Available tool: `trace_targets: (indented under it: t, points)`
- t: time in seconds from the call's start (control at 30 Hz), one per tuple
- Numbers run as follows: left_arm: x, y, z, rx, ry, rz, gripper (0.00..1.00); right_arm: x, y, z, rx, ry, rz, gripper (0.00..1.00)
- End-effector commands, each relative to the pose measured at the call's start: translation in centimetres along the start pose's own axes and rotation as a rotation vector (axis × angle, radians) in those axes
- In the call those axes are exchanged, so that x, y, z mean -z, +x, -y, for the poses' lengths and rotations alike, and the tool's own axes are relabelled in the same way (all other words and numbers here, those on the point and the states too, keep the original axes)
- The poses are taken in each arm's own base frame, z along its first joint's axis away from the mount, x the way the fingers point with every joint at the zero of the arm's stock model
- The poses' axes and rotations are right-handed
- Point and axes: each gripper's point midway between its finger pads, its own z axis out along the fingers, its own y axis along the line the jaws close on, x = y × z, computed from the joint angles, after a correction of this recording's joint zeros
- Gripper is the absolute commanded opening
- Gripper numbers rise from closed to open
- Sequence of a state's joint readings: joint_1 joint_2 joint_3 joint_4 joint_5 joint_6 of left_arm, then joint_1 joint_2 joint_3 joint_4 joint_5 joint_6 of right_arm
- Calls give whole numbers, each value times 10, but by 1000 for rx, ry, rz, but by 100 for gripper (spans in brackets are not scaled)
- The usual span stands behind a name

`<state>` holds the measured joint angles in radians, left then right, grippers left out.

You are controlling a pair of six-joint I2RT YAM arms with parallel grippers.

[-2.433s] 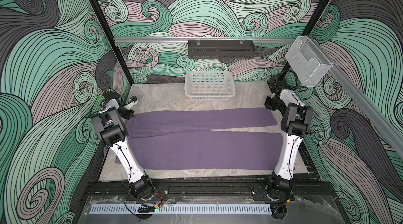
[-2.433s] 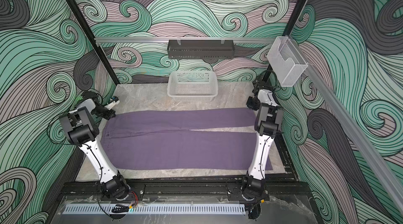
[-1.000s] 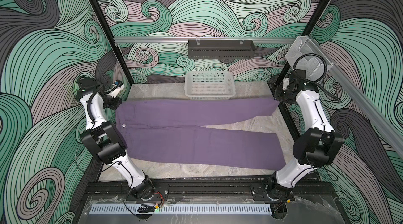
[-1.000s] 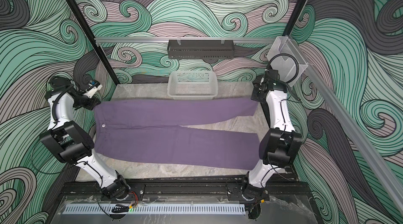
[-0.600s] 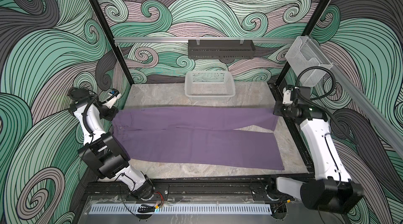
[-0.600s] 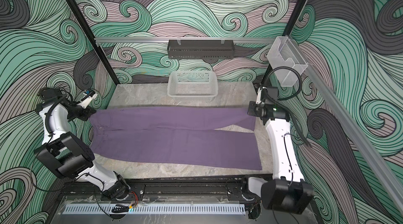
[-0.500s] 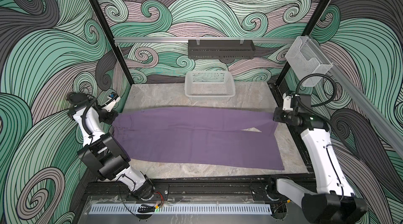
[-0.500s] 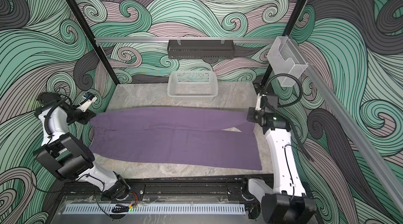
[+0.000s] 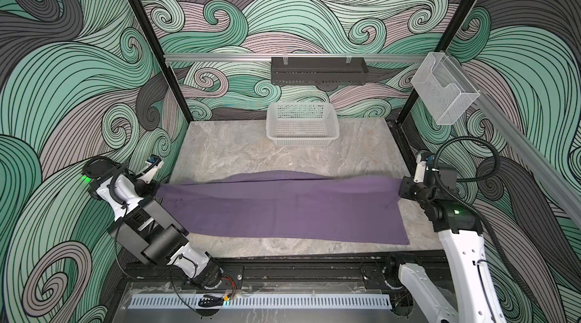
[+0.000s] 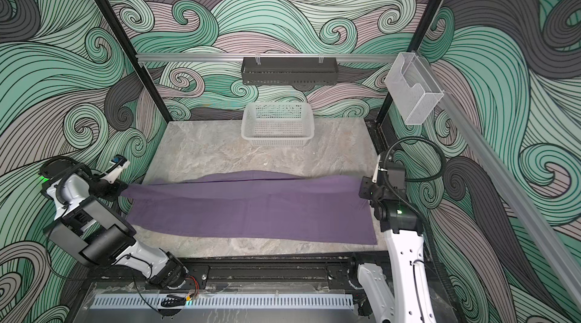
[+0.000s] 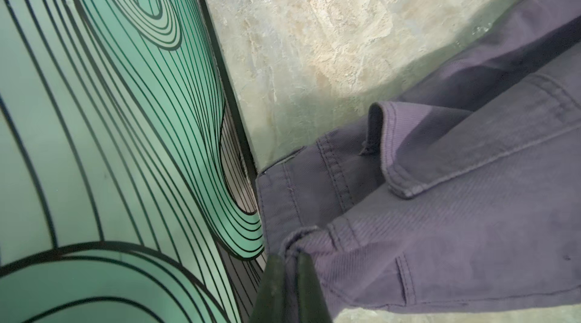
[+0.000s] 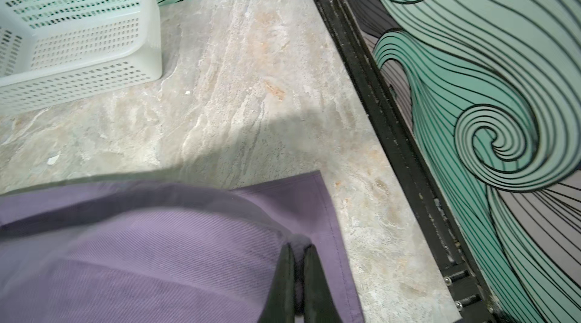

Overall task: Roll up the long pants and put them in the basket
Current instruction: Fold the long pant at the center of the board.

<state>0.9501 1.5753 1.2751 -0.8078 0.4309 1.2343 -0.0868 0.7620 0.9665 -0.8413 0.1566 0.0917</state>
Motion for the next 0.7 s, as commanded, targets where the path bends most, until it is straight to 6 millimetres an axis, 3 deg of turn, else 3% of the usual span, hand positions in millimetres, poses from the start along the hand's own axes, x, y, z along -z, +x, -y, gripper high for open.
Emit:
trace_targets:
  t: [0.0, 0.23, 0.43, 0.67]
  points:
    - [1, 23, -26, -6, -62, -25, 0, 14, 0, 24, -34, 123, 52, 0]
    - [-19, 59, -10, -17, 18, -119, 0, 19, 12, 18, -5, 75, 55, 4]
    - [-1, 65, 1, -21, 25, -94, 0, 18, 6, 25, 46, 125, 49, 3]
    - [-17, 115, 28, -50, 52, -158, 0, 3, 15, 25, 47, 134, 5, 3]
